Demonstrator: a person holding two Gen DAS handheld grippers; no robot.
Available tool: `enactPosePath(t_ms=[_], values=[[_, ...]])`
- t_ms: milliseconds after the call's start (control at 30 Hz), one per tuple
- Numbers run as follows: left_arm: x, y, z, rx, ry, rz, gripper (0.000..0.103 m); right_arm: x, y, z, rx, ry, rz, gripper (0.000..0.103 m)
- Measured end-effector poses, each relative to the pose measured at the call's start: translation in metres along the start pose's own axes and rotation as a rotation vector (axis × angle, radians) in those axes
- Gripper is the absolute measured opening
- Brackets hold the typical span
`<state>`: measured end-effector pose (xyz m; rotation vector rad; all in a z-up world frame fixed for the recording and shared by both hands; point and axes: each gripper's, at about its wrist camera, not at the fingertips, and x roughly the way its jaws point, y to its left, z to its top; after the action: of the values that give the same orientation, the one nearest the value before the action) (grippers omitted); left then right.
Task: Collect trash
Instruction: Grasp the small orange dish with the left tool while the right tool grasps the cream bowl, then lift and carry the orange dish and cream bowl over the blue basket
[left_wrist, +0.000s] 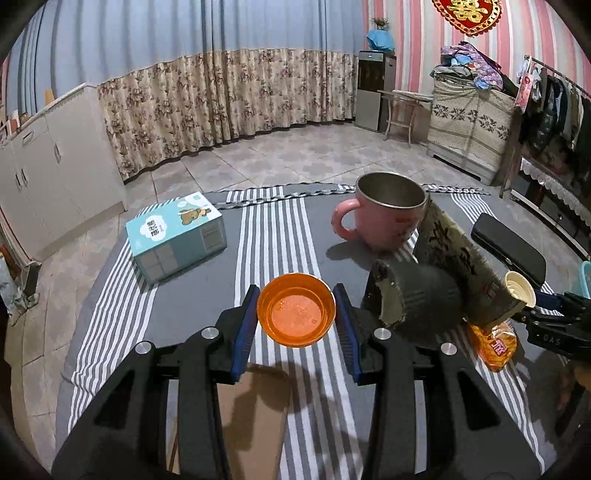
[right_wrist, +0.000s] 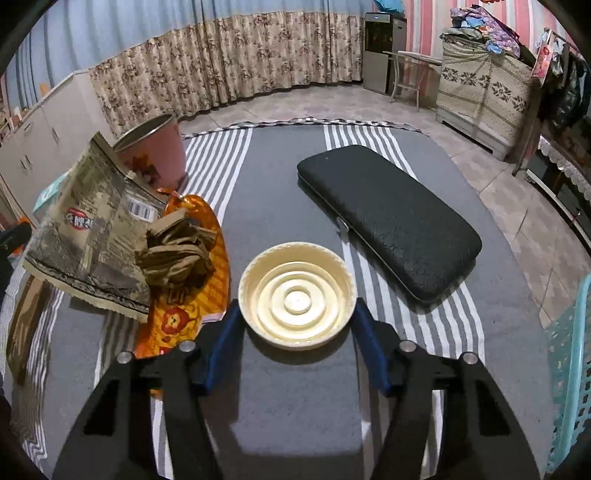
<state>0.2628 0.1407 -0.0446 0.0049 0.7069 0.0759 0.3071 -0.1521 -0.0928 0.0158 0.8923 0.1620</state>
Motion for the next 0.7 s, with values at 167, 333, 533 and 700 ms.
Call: enactPosePath(t_ms=[167, 333, 533, 700], values=[[-0.011, -0.013, 0.006, -0.001, -0.015, -0.01, 0.039, -0.03, -0.002, 0.004, -0.013, -0.087, -0.014, 0.06], [-0.03, -0.041, 0.014, 0.022, -0.041, -0.038, 0.039, -0.082, -0.022, 0.001, -0.006, -0.189, -0.057, 0.06], [-0.059, -0.088, 0.026, 0.052, -0.087, -0.109, 0.039, -0.145, -0.068, -0.01, 0.035, -0.291, -0.127, 0.06], [-0.083, -0.143, 0.03, 0.1, -0.131, -0.185, 0.039, -0.189, -0.121, -0.034, 0.071, -0.316, -0.239, 0.06]])
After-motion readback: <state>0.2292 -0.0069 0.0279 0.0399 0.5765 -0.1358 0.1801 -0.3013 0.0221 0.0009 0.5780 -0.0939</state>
